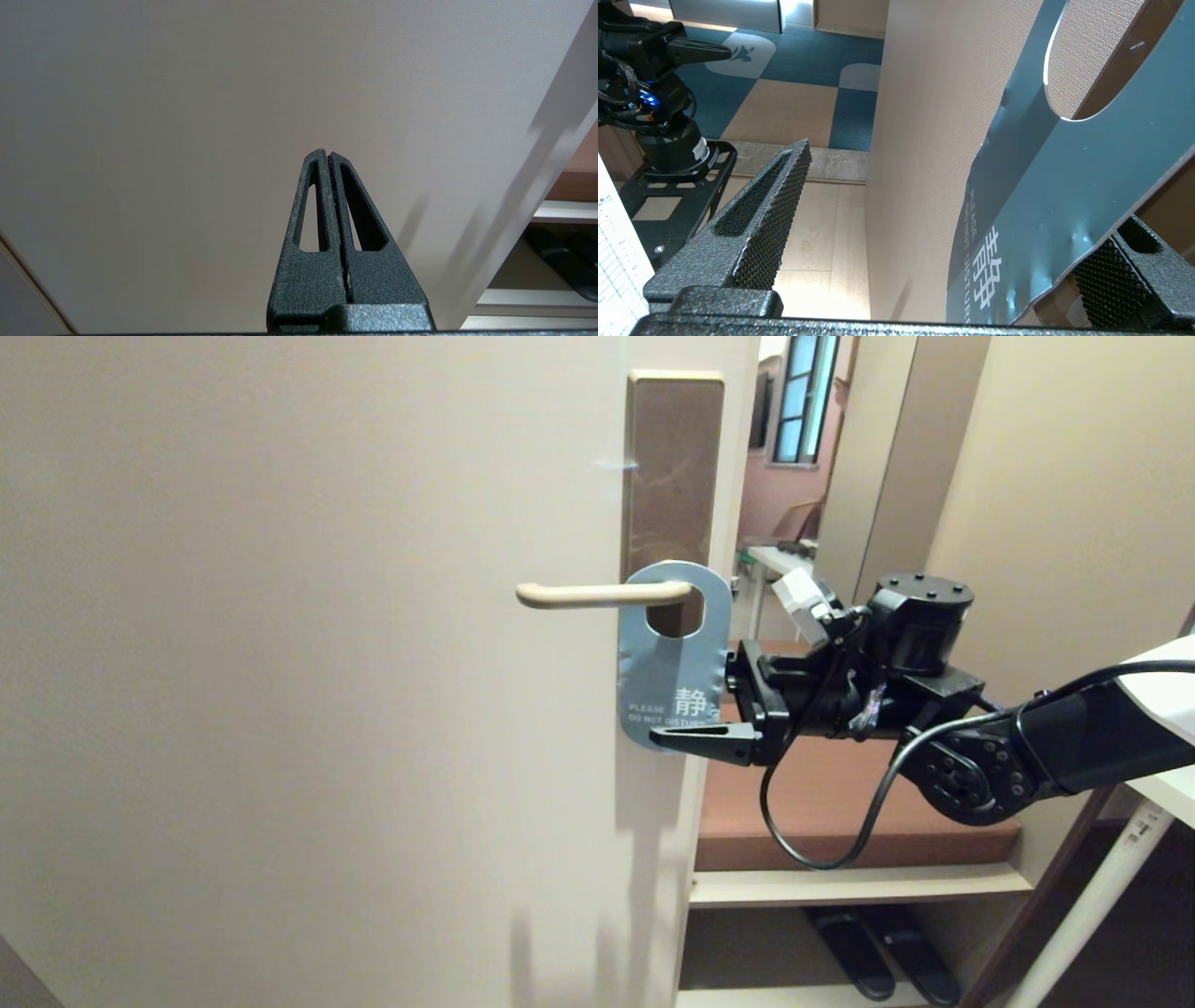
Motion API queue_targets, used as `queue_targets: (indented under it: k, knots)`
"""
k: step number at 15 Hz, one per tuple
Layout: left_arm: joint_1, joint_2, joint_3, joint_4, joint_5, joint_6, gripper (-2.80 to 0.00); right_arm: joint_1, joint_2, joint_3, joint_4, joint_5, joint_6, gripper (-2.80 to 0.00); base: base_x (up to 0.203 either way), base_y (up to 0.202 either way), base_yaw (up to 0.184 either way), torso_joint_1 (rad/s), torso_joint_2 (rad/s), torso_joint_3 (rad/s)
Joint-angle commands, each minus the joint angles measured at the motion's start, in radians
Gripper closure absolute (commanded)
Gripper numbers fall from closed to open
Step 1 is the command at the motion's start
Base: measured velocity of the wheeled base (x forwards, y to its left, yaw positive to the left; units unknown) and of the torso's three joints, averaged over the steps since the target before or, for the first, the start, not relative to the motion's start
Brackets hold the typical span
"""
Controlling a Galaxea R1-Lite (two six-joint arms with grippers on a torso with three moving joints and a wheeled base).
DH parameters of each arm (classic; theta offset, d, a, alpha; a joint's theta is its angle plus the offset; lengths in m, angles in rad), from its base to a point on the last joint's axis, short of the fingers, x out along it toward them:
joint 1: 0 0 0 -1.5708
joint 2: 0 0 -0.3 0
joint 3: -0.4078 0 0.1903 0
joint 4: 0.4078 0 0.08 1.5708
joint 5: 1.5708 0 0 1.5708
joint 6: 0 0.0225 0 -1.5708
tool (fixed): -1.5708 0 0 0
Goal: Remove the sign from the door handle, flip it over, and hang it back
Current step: Take down the sign
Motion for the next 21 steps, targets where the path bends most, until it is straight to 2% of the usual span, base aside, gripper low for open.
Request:
queue_targets:
  k: [1, 9, 10, 21]
  knots:
    - [0.0, 0.0, 0.0, 0.0, 0.0, -0.001, 0.0, 0.0, 0.0, -0.003, -0.005, 0.007, 0.0, -2.8, 0.0, 0.0, 0.0, 0.0, 0.0, 0.0]
    - [0.0, 0.0, 0.0, 0.001, 0.0, -0.001, 0.0, 0.002, 0.004, -0.016, -0.005, 0.007, 0.001, -2.8, 0.0, 0.0, 0.0, 0.0, 0.0, 0.0]
    - [0.0, 0.0, 0.0, 0.0, 0.0, -0.001, 0.0, 0.0, 0.004, -0.016, -0.005, 0.007, 0.001, 0.0, 0.0, 0.0, 0.0, 0.0, 0.0, 0.0]
    - [0.0, 0.0, 0.0, 0.0, 0.0, -0.001, 0.0, 0.0, 0.003, -0.019, -0.005, -0.014, -0.002, 0.0, 0.0, 0.0, 0.0, 0.0, 0.0, 0.0]
